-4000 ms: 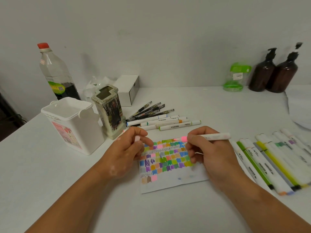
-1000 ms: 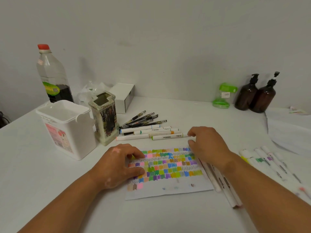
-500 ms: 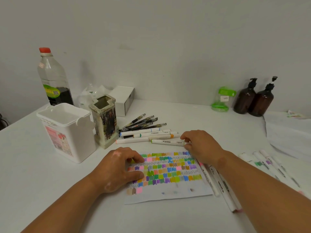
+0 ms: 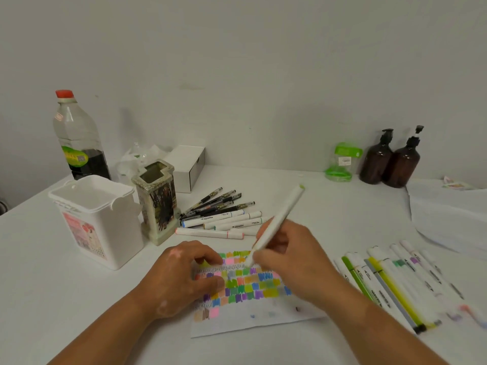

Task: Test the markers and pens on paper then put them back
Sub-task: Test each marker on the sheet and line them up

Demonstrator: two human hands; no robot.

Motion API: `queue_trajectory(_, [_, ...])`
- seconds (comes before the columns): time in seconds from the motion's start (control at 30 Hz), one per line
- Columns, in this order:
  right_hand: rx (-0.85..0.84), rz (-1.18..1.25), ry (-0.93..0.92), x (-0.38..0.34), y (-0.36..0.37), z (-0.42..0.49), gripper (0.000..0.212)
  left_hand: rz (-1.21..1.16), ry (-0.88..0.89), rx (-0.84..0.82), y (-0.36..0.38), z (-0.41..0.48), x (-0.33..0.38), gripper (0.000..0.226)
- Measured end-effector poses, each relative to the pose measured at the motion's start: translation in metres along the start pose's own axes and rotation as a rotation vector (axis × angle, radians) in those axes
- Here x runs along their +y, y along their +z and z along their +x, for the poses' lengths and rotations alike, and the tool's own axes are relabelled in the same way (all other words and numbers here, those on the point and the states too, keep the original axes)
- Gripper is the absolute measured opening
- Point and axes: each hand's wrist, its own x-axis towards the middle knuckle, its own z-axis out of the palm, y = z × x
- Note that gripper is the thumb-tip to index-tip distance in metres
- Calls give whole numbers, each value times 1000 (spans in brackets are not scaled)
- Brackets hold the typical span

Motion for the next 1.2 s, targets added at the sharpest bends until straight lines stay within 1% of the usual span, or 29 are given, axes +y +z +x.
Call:
queue_trajectory(0.07, [-30,131,31,5,14,-9,17,-81,14,38,0,-3,5,33])
queue_trajectory(0.13, [-18,221,55,11,21,-12,13,-144,41,34,0,-6,8,39])
queue_trajectory(0.2, [2,245,49,16,24,-13,12,-217,67,-15,0,-8,10,42])
queue_trajectory(0.3, [-33,231,32,20,28,-14,12,-298,98,-44,1,-10,18,32])
queue_trajectory(0.37, [-49,235,24,22,29,-15,14,-285,117,-25,2,-10,21,26])
queue_trajectory(0.47, [-2,292,-19,25,23,-14,10,-280,98,-31,2,-10,22,21])
queue_trajectory(0.53, [13,305,-47,26,20,-15,15,-277,91,-40,2,-11,21,19])
queue_trajectory(0.6, [3,317,-64,26,21,-15,11,-270,117,-55,1,-13,25,25])
queue_trajectory(0.67, [-4,322,-68,25,23,-16,7,-235,194,-61,3,-14,30,29])
queue_trajectory(0.73, [-16,314,-81,26,24,-16,12,-199,256,-65,4,-15,34,28])
queue_trajectory(0.9, [-45,344,-57,27,29,-17,25,-130,279,-79,7,-14,34,25])
queue_trajectory(1.03, [-49,326,-55,25,29,-18,24,-116,281,-99,6,-13,33,26])
queue_trajectory(1.13, [44,356,-45,23,26,-18,12,-136,243,-100,3,-12,27,31])
queue_trajectory(1.2, [119,445,10,22,23,-18,8,-64,173,-43,0,-10,18,30])
